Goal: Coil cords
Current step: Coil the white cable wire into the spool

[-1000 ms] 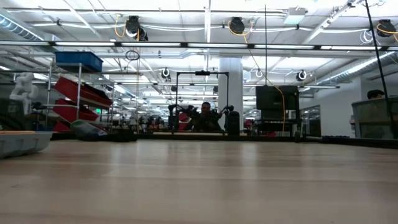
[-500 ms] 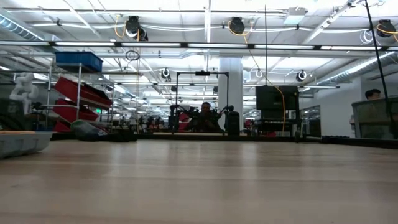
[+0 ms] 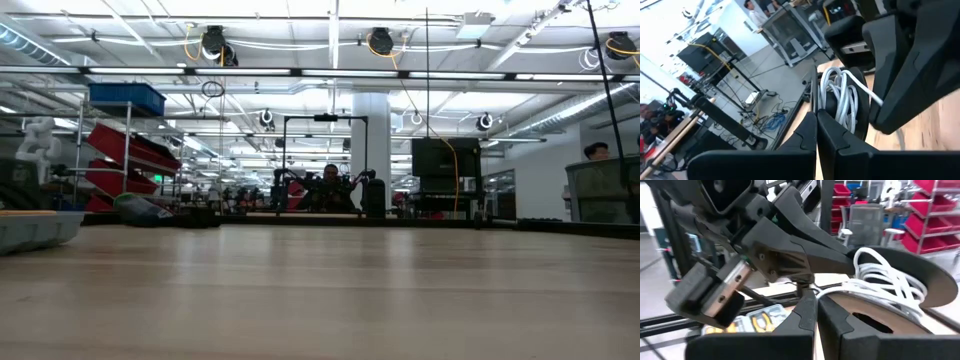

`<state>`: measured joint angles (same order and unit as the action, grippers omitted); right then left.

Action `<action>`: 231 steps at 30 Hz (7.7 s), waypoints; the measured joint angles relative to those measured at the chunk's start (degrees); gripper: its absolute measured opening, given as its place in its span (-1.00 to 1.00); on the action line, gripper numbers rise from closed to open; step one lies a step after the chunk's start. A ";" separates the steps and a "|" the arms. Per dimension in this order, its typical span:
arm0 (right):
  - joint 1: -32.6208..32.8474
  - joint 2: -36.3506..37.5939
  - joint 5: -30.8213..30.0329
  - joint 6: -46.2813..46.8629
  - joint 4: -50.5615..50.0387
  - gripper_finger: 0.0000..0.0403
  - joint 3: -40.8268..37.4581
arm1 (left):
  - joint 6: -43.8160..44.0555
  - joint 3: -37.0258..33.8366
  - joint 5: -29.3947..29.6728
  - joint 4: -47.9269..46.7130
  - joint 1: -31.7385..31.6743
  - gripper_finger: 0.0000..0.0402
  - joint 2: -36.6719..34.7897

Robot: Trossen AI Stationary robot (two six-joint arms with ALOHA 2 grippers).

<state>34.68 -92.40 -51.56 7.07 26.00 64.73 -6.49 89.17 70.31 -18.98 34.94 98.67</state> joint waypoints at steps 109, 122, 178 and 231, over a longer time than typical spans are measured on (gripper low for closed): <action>12.08 -0.02 -28.38 17.43 -23.67 -0.23 0.00 | -1.78 -0.04 -0.10 12.02 -4.11 -1.00 -1.53; 11.98 -0.02 -30.28 17.79 -24.00 -0.96 0.00 | -1.50 -0.04 -0.08 12.00 -4.11 -1.00 -1.53; 0.62 -6.49 -19.70 -9.20 -1.80 -1.00 0.03 | -7.57 -0.02 -4.77 23.59 -3.25 -1.00 0.66; 17.23 1.05 -15.75 -0.06 -23.43 -0.49 0.00 | 10.98 -0.04 -30.96 -3.23 6.45 -1.00 -5.44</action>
<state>51.90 -91.35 -67.31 7.01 2.57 64.73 4.49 89.12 39.35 -22.22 41.39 93.23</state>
